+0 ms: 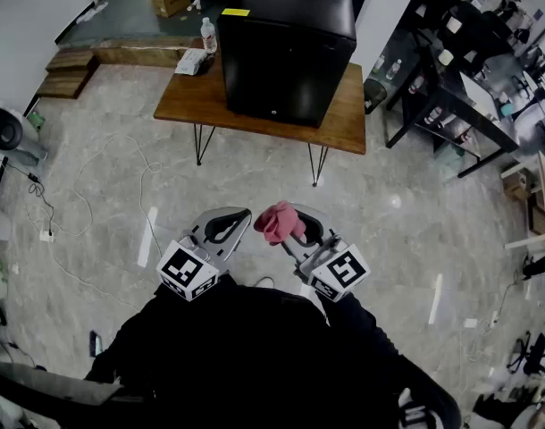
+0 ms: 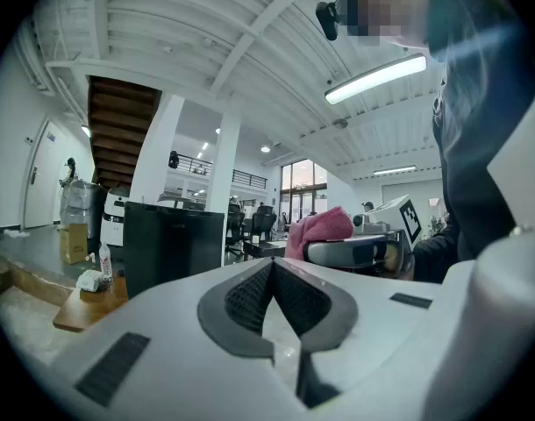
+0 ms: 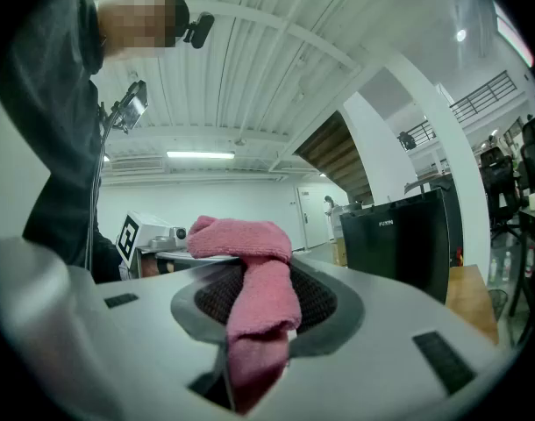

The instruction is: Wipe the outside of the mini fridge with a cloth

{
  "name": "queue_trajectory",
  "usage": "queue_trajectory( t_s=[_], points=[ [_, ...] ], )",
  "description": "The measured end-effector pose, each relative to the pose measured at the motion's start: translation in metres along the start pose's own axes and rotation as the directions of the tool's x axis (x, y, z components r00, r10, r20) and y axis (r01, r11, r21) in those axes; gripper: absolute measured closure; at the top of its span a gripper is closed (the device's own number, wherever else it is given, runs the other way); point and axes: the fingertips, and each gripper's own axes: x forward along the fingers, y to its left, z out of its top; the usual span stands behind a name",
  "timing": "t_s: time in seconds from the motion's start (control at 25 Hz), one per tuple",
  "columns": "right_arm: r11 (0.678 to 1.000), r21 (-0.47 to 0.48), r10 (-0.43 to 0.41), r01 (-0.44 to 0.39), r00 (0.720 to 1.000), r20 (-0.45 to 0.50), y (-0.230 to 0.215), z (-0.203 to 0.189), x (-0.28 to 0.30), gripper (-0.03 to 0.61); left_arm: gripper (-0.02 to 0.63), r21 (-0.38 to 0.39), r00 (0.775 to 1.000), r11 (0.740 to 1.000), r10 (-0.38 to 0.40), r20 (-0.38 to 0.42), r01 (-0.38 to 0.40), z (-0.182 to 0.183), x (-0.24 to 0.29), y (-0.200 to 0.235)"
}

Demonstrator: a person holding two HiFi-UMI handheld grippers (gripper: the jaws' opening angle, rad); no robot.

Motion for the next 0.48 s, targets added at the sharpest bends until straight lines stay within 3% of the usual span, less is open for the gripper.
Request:
queue_trajectory(
  t_s=[0.48],
  points=[
    [1.000, 0.026, -0.018, 0.017, 1.000, 0.019, -0.005, 0.000, -0.028, 0.446, 0.607, 0.022, 1.000, 1.000, -0.001, -0.008, 0.001, 0.004, 0.010, -0.023]
  ],
)
